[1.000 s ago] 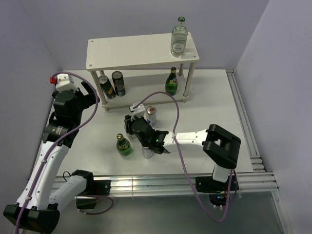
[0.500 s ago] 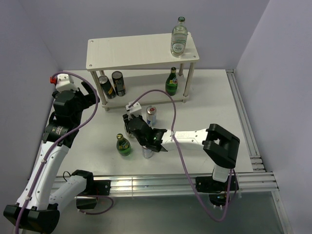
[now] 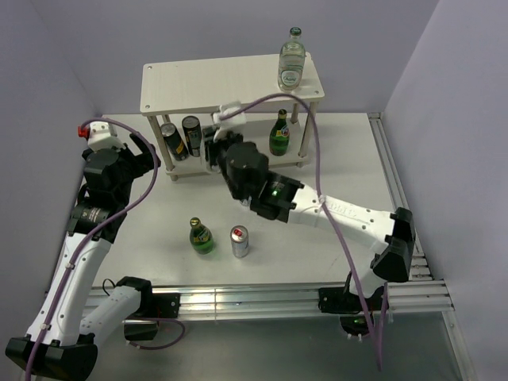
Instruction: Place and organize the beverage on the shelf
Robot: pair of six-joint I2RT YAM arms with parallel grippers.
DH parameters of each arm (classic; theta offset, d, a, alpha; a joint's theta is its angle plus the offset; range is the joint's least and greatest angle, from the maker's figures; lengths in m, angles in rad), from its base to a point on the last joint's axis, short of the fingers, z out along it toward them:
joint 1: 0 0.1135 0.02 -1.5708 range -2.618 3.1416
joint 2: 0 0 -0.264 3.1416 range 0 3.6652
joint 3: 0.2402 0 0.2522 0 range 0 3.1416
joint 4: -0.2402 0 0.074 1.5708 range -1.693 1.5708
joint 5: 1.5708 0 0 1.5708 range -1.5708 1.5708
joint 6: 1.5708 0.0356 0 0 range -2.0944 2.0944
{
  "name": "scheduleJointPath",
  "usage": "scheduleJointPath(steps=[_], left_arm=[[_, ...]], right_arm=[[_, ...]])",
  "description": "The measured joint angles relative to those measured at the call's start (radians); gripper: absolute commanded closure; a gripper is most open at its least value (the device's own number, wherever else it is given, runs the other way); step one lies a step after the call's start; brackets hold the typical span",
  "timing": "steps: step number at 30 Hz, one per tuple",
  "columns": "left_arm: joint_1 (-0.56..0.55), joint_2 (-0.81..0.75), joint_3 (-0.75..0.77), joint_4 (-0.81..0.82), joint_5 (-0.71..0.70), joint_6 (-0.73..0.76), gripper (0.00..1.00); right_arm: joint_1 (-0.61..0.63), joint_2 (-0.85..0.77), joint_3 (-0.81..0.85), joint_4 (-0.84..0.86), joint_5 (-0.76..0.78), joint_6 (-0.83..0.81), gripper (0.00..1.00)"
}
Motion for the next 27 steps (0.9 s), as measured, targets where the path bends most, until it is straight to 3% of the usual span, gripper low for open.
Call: scheduleJointPath(steps=[12,27], left_arm=[[0.003,-0.013,0.0,0.0,0.0,0.0,0.01],[0.004,-0.013,0.0,0.0,0.016,-0.001,0.01]], right_arm=[[-0.189,0.069,0.584,-0.072,-0.005,-0.175,1.0],[-0.351,0.248,0.706,-0.132,-0.062,-0.196,1.0]])
